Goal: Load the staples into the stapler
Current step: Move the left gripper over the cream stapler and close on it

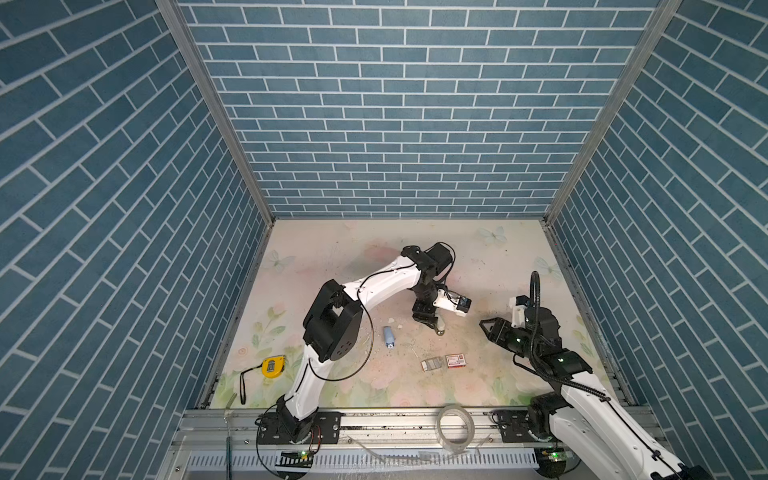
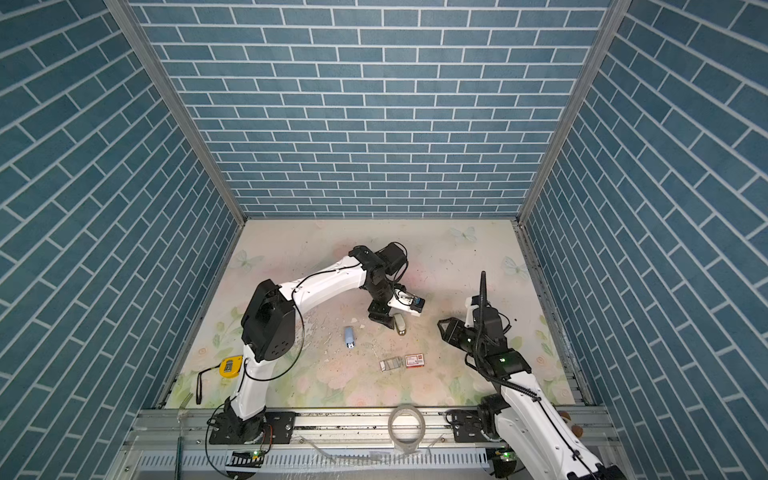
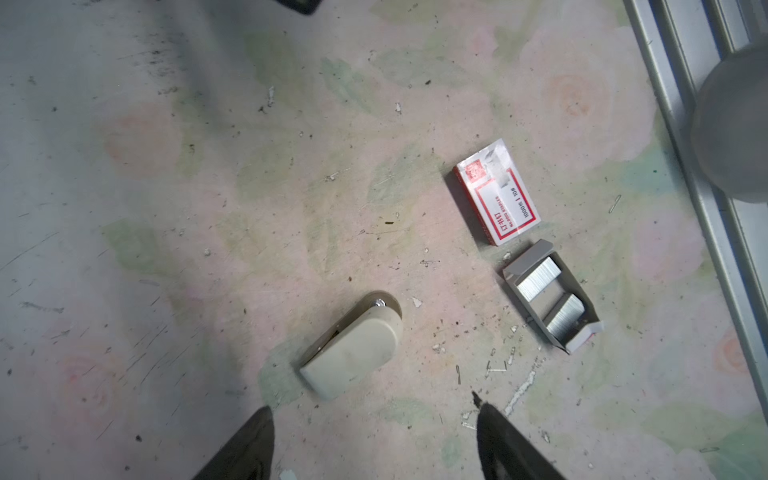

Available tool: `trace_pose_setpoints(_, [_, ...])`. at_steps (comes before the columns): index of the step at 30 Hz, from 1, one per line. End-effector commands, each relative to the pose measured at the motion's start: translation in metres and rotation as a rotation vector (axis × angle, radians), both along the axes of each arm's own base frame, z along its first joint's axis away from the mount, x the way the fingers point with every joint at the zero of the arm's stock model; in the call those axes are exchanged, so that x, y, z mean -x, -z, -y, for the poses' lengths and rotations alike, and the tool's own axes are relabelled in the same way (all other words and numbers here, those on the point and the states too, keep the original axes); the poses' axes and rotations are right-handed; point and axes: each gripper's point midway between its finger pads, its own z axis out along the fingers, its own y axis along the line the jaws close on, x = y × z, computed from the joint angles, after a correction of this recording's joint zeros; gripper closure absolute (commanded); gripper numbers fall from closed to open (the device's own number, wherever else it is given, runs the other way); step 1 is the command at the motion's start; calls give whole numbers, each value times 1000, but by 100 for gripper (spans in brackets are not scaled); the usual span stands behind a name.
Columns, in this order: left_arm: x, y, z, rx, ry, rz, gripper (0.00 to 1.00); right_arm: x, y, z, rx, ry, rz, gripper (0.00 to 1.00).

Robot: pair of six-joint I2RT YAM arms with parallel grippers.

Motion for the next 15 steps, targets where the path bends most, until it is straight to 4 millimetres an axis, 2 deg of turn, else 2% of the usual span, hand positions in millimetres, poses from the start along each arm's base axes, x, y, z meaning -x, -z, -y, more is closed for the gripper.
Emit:
trace_pose_setpoints(1, [13, 8, -8, -37, 90, -7, 23, 9, 3, 7, 9, 38, -47, 53])
trace_pose_setpoints(4, [13, 19, -11, -47, 122, 27, 23, 11, 7, 9, -19, 66, -32, 53])
trace_pose_setpoints(8, [12, 29, -11, -60, 133, 37, 23, 12, 0, 11, -54, 88, 8, 53])
trace_pose_setpoints(15, [8, 30, 5, -15, 135, 82, 25, 16, -4, 10, -46, 76, -6, 53])
